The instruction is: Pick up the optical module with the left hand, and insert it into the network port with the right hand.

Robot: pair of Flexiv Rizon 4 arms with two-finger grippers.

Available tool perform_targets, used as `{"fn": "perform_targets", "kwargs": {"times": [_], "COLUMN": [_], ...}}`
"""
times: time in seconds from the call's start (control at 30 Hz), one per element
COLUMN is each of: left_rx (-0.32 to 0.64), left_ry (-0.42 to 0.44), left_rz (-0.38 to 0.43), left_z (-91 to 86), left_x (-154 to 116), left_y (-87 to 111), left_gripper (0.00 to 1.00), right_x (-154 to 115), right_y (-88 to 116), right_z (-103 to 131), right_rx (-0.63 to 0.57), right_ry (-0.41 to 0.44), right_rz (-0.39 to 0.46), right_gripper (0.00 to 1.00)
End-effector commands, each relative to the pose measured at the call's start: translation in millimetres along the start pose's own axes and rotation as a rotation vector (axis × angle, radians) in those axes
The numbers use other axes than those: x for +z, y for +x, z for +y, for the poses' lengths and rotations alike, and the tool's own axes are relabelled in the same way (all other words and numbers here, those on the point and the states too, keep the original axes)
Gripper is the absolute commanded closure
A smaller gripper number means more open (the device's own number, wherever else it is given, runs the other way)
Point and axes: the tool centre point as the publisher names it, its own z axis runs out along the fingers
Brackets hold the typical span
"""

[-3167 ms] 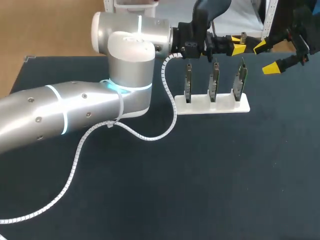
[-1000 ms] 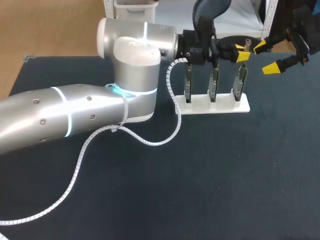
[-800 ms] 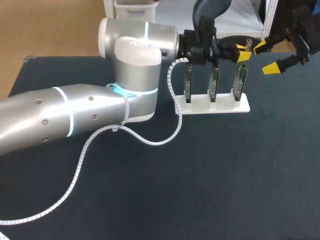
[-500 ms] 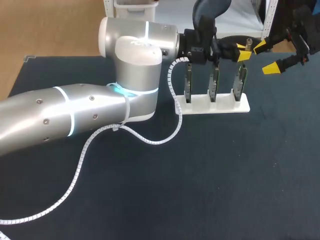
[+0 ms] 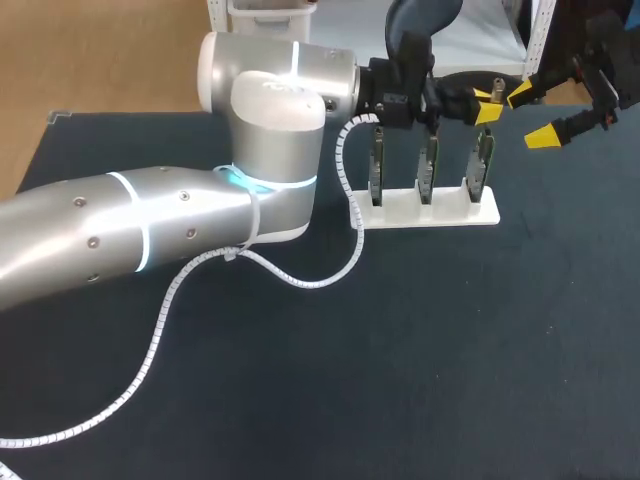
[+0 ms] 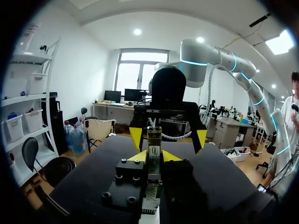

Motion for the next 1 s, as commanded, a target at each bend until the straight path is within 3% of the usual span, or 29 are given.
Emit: {"fn": "perform_targets", "kwargs": {"times": [0.03, 0.2, 0.43, 1.0], "left_rx": [-0.001, -0.001, -0.001, -0.001], "left_ry": [0.004, 0.004, 0.004, 0.004], "left_rz": [0.002, 0.002, 0.002, 0.002], "left_z": [2.3, 2.3, 2.3, 2.3], "left_x": [1, 1, 1, 1], "left_y": [-0.4, -0.4, -0.4, -0.4], "left_gripper": [1.0, 1.0, 1.0, 1.0], "right_x": [-11, -24, -29, -10], "right_y": [-5, -20, -37, -46], "right_z": [-1, -5, -8, -15], "right_rx": [-0.01, -0.029, -0.006, -0.016], "right_ry": [0.025, 0.043, 0.028, -0.002], "right_rz": [-0.01, -0.011, -0.096, -0.093], "right_gripper": [0.0, 0.0, 0.0, 0.0]}}
